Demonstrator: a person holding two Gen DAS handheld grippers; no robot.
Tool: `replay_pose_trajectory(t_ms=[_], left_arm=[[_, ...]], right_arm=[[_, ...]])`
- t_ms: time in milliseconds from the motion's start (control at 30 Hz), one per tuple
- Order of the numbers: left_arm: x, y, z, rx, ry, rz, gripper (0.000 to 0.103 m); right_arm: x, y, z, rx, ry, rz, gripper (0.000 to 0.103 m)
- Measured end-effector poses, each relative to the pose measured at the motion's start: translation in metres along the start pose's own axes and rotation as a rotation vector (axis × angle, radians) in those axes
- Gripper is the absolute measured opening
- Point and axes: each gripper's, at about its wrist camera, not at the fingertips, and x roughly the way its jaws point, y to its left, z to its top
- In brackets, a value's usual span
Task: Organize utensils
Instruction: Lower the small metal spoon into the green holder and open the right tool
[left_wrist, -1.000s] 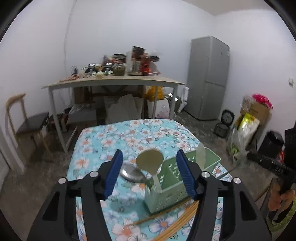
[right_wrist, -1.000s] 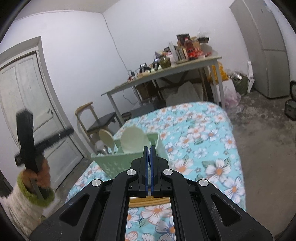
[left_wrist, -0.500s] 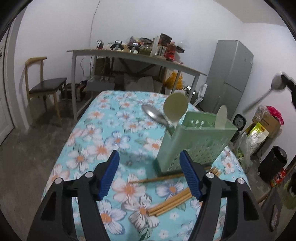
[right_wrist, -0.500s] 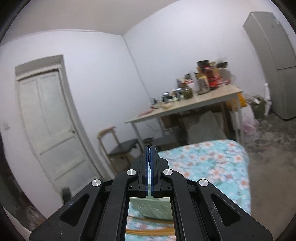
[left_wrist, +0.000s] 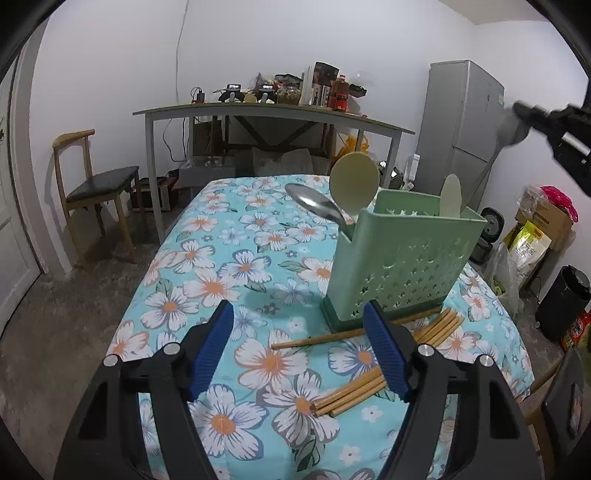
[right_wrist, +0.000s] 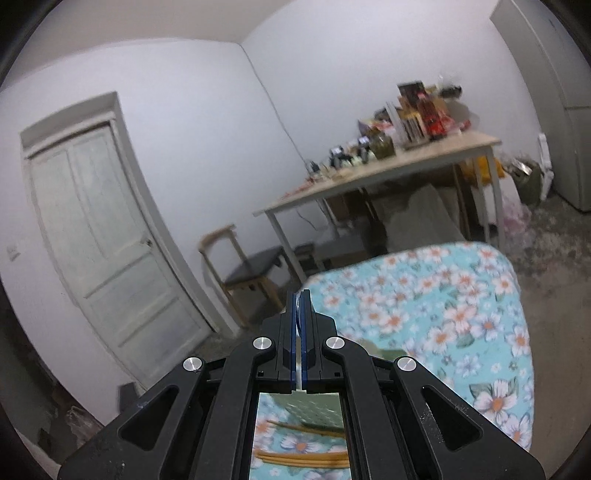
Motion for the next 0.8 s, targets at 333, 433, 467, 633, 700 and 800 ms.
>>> replay_pose_trajectory(t_ms=[333,433,467,633,700,800], left_arm=[[0.004,0.004,-0.009,-0.020,0.020,0.006,0.075],[0.005,0.004,-0.011,-0.028,0.026,0.004,0.076],[0.006,0.004,-0.012,-0.030,0.027,0.003,0.077],[0.007,0.001,-0.016,-0.037,0.033,-0.006,0.079],[0.007,0.001,-0.017,-0.043,0.032,-0.011,0.080],[0.007,0.003,-0.019,-0.066,0.024,-0.022,0.080]], right_arm=[[0.018,-0.010,-0.021,0.010,0.064,-0.087,0.021],[0.008,-0.006,-0.020,-0.003,0.044,-0.104,0.029],[0.005,-0.006,-0.021,-0.001,0.041,-0.105,0.030],[-0.009,-0.012,-0.029,0.026,0.034,-0.114,0.036],[-0.017,-0.019,-0.035,0.054,0.034,-0.125,0.039],[-0.025,-0.031,-0.046,0.105,0.047,-0.141,0.043]])
